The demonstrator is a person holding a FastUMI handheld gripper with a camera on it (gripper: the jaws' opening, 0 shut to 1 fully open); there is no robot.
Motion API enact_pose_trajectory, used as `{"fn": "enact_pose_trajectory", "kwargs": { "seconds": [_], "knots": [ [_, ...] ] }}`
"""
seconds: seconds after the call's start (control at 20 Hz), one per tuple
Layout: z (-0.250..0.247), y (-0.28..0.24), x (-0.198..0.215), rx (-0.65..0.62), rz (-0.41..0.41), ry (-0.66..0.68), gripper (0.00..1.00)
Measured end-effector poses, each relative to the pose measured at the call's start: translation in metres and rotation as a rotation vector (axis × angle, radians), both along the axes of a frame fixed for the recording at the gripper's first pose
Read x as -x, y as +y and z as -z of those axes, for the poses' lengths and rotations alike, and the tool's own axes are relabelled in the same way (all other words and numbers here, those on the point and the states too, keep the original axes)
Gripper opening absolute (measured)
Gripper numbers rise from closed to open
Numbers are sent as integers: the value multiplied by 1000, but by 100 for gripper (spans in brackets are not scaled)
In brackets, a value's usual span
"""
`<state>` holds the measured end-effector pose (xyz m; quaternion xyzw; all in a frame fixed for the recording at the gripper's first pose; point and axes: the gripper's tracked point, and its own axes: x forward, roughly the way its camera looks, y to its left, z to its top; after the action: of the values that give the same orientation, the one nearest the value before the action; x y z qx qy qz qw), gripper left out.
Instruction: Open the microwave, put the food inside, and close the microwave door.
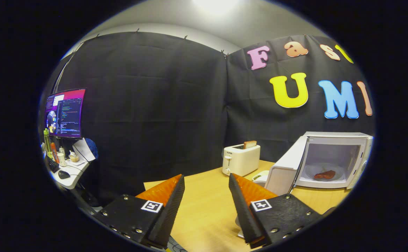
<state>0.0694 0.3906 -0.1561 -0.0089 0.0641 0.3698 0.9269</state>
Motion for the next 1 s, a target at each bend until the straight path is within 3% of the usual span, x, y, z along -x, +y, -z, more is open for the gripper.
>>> {"fn": "enact_pose_trajectory", "kwargs": {
  "seconds": [0.1, 0.25, 0.3, 0.4, 0.8, 1.0],
  "knots": [
    [17, -11, -21, 21, 92, 26, 61],
    [38, -10, -24, -6, 112, 80, 14],
    [36, -14, -23, 0, 122, 54, 8],
    [34, -31, -18, 34, 157, -9, 1],
    [43, -130, -48, 68, 339, 29, 1],
    [42, -203, -77, 85, 485, 5, 1]
  ]
}}
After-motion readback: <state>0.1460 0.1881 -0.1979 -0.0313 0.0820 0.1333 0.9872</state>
